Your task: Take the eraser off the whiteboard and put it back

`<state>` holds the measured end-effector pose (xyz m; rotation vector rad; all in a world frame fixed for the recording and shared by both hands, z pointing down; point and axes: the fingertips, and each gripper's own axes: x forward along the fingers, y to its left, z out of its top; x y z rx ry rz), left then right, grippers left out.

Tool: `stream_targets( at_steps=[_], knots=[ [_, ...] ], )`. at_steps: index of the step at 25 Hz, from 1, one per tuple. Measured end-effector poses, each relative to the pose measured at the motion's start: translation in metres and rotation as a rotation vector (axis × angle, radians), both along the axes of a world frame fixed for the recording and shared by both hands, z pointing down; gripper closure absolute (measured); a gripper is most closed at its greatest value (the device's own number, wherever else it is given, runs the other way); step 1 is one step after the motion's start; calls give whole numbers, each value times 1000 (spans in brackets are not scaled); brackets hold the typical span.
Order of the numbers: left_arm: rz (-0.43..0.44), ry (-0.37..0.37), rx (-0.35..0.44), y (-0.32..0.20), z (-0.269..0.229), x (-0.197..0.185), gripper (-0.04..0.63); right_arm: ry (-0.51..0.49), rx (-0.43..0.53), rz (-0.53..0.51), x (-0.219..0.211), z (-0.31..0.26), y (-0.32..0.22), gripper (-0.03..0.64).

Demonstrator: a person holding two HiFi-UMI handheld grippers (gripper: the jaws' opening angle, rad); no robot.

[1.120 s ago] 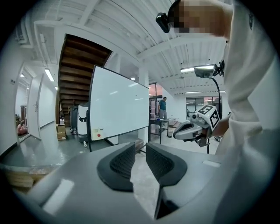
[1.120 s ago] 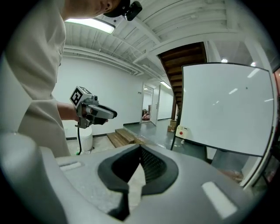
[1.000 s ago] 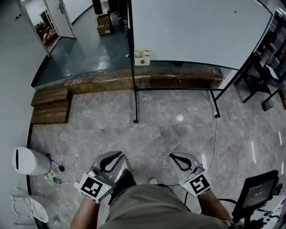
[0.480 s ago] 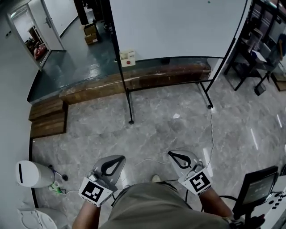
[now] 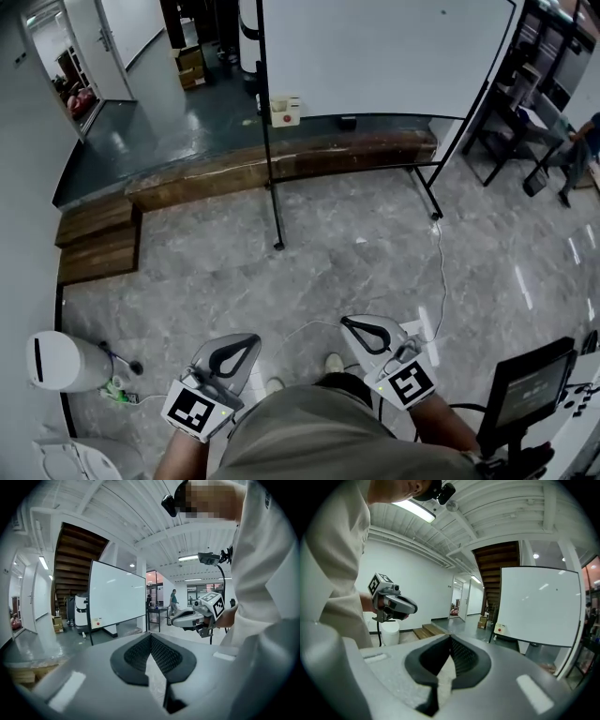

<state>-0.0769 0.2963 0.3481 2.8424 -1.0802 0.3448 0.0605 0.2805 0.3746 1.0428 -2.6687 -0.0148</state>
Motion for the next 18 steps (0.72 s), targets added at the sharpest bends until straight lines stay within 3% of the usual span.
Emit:
stream_targets(
  at_steps=[4, 11, 18],
  knots=[
    [3, -16, 1, 16, 10, -47, 589, -4, -3, 11, -45, 2, 17, 614],
    [45, -17, 37, 69, 12, -58, 589, 23, 59, -12, -70, 4, 77, 614],
    [74, -12, 24, 88, 17, -73, 589, 31, 50, 3, -92, -1, 100, 614]
  ],
)
